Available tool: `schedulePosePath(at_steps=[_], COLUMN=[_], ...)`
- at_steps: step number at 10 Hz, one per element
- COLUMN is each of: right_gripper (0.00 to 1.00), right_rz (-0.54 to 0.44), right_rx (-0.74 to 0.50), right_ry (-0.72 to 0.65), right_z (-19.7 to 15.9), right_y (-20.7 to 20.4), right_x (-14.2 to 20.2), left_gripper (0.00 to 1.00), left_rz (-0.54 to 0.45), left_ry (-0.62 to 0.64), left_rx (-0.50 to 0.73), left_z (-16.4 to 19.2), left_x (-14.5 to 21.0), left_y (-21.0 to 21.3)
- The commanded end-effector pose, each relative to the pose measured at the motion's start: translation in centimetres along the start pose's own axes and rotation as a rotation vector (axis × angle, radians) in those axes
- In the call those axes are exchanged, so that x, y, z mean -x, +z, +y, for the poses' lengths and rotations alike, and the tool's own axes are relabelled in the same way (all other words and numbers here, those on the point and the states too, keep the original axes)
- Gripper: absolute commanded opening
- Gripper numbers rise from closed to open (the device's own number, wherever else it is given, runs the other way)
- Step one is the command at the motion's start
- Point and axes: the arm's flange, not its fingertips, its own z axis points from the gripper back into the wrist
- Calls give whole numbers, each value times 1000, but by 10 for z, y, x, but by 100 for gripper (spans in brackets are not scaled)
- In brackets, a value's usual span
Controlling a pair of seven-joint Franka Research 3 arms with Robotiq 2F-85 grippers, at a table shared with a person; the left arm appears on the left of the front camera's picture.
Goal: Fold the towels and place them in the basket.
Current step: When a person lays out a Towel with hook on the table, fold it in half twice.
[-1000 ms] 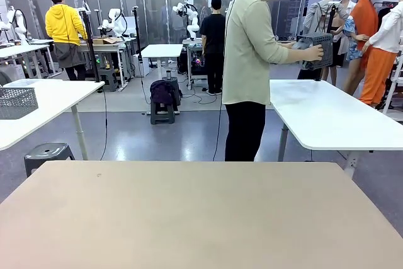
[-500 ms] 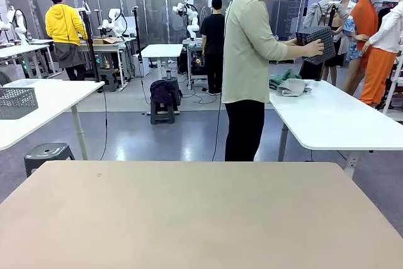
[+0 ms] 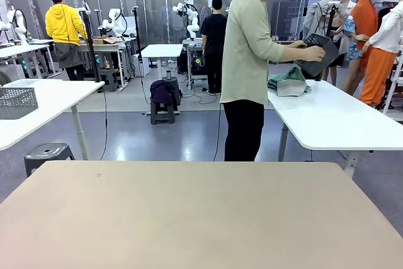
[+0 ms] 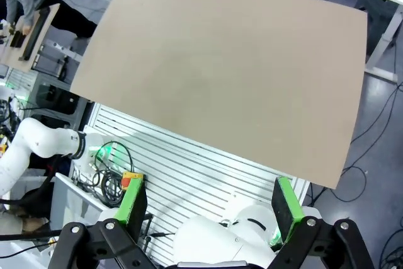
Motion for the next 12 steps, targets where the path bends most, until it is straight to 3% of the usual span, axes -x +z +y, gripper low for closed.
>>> schedulePosePath(at_steps=[1,12], right_gripper=[100,100], right_rz=[-6,-6], right_rx=[15,15], right_ry=[-11,-11], right_z=[4,4], right_y=[7,7], right_x=[7,7], left_gripper=[100,100], left_rz=[-3,-3], left_ry=[-2,-2], left_rx=[-11,-11], left_z=[-1,-1], left_x=[0,0], left_y=[1,1])
